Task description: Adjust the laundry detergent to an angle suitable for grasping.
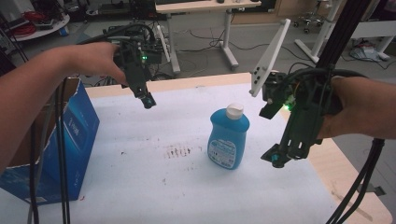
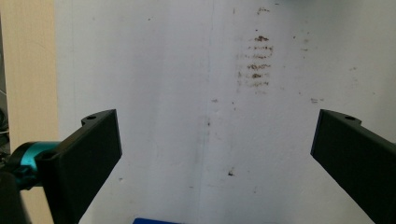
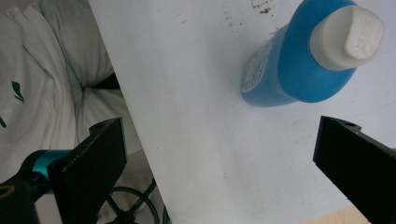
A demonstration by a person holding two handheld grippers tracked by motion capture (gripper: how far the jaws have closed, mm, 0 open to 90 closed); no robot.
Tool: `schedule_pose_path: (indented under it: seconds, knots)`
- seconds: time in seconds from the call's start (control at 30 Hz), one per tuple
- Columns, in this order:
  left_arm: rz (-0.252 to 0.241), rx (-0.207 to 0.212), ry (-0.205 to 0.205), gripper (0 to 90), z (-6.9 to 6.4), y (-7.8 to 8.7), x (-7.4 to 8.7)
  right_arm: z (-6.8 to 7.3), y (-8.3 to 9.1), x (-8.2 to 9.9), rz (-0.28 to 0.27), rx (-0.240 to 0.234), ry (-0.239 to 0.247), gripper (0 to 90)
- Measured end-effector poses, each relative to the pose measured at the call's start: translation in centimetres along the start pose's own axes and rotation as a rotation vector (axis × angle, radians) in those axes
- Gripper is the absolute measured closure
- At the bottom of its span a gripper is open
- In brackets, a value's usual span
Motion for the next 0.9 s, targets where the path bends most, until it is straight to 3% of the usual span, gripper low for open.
schedule_pose_path:
  seconds: [0.3, 0.53, 0.83, 0.9]
  knots:
    - [-0.003, -0.009, 0.008, 1.7, -0.1, 0.2, 0.2, -0.6, 0.6, 0.6, -0.026, 0.018, -0.045, 2.3]
    - [-0.003, -0.017, 0.02, 1.7, -0.6, 0.5, 0.7, -1.1, 0.8, 1.1, -0.018, 0.035, -0.079, 2.3]
    - [0.001, -0.021, 0.025, 1.8, -1.0, 0.5, 1.1, -1.2, 0.9, 1.3, -0.027, 0.045, -0.083, 2.3]
    - [-0.004, -0.023, 0.025, 1.8, -1.0, 0.5, 1.0, -1.4, 1.0, 1.4, -0.028, 0.051, -0.101, 2.3]
Point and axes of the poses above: each handheld gripper's, and its own axes: y roughly backward along the jaws, x roughly out of its underside, z roughly to its left, the point moved 6 cm from there along -y, roughly forward along the jaws, and after that the axes turned 2 degrees about -x, right-handed, at the moved point
